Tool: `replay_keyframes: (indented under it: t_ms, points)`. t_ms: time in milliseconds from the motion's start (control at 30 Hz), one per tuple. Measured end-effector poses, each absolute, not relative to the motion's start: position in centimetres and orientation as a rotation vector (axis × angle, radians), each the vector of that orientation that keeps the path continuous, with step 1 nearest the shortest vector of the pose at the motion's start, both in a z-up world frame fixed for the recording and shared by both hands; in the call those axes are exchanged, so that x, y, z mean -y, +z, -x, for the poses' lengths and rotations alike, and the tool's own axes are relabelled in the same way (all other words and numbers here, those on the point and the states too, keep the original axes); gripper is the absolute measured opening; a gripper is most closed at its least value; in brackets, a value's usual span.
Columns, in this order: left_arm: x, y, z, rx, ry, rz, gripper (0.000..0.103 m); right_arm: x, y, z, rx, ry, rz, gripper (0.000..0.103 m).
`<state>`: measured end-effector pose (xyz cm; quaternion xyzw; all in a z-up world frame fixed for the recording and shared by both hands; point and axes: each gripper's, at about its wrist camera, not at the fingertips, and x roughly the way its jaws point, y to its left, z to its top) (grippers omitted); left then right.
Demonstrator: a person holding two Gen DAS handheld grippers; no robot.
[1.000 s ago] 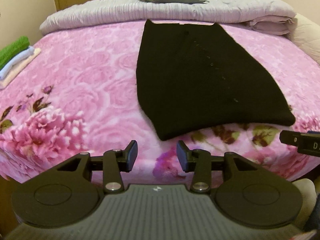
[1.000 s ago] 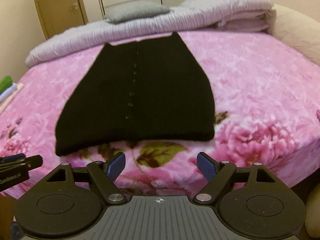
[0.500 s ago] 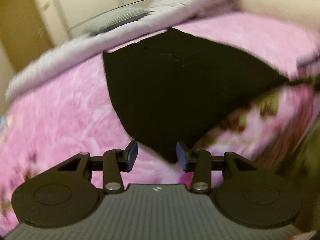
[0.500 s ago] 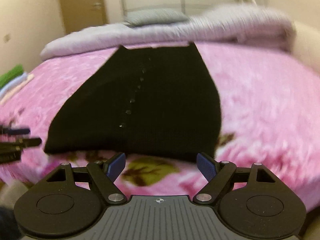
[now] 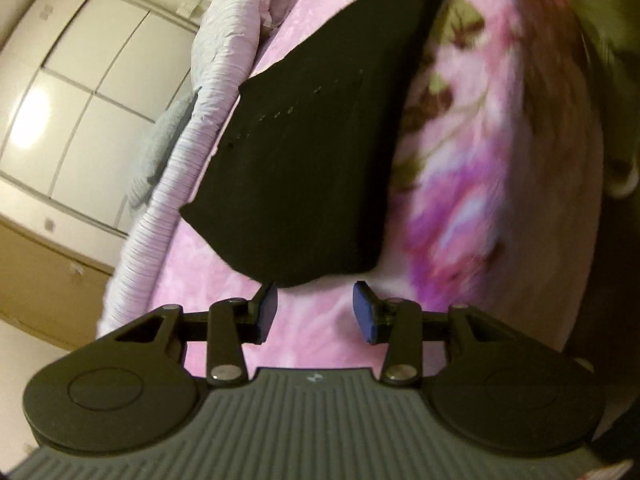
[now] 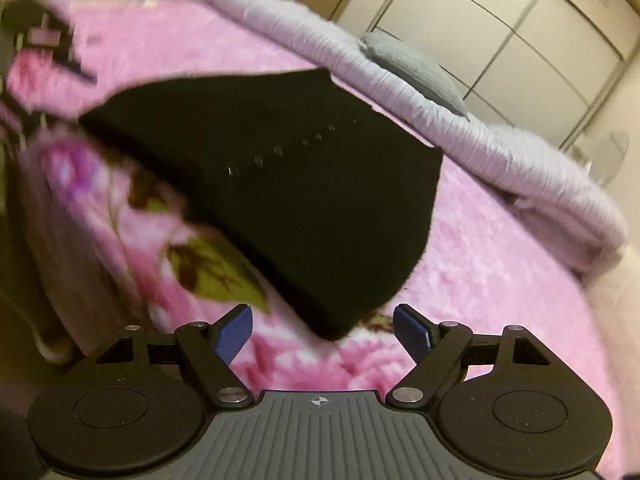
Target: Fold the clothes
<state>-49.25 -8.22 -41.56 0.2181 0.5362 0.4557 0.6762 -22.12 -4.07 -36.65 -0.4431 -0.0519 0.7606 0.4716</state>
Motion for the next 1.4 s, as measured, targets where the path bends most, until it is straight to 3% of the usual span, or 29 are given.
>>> replay_keyframes:
  t_ms: [233,600,667,800,933,1067,1100,1133,1167,1233,1400]
  points:
    - [6.7,-43.7,49.6,-1.233,0.964,-0.691,0.038,3.2,-40.4,21.4,0.375,1.775,1.223,0.081]
    - [4.8,-45.3,50.5,-1.206,0.848,-0.807,0.036,1.3,-42.7,18.9,0.681,1.822,1.202,0.081]
    - [4.5,-45.3,50.6,-1.192,0.835,-0.814,0.036,0.6,-43.1,18.2,0.711,1.826,1.205,0.073]
    - [4.0,-45.3,50.9,-1.164,0.813,-0.826,0.036,-0.7,-43.7,16.9,0.769,1.854,1.210,0.071]
    - [3.5,-45.4,51.4,-1.134,0.786,-0.833,0.036,-2.1,-44.0,16.7,0.840,1.946,1.212,0.054]
    - [2.8,-45.3,51.7,-1.118,0.734,-0.837,0.036,-3.5,-44.3,16.5,0.911,2.037,1.210,0.054]
    - [2.4,-45.3,51.8,-1.117,0.720,-0.824,0.032,-3.8,-44.4,16.4,0.929,2.060,1.209,0.051]
    - [2.1,-45.2,51.9,-1.117,0.707,-0.811,0.028,-4.2,-44.5,16.4,0.947,2.082,1.208,0.037]
    - [1.6,-45.2,51.9,-1.118,0.694,-0.789,0.017,-4.5,-44.6,16.3,0.966,2.105,1.207,0.023]
    - [0.9,-45.2,52.1,-1.116,0.677,-0.755,0.012,-4.8,-44.8,16.6,0.967,2.131,1.238,0.016]
    - [0.9,-43.9,52.5,-1.084,0.679,-0.655,0.007,-4.8,-43.2,16.9,0.831,2.164,1.286,0.011]
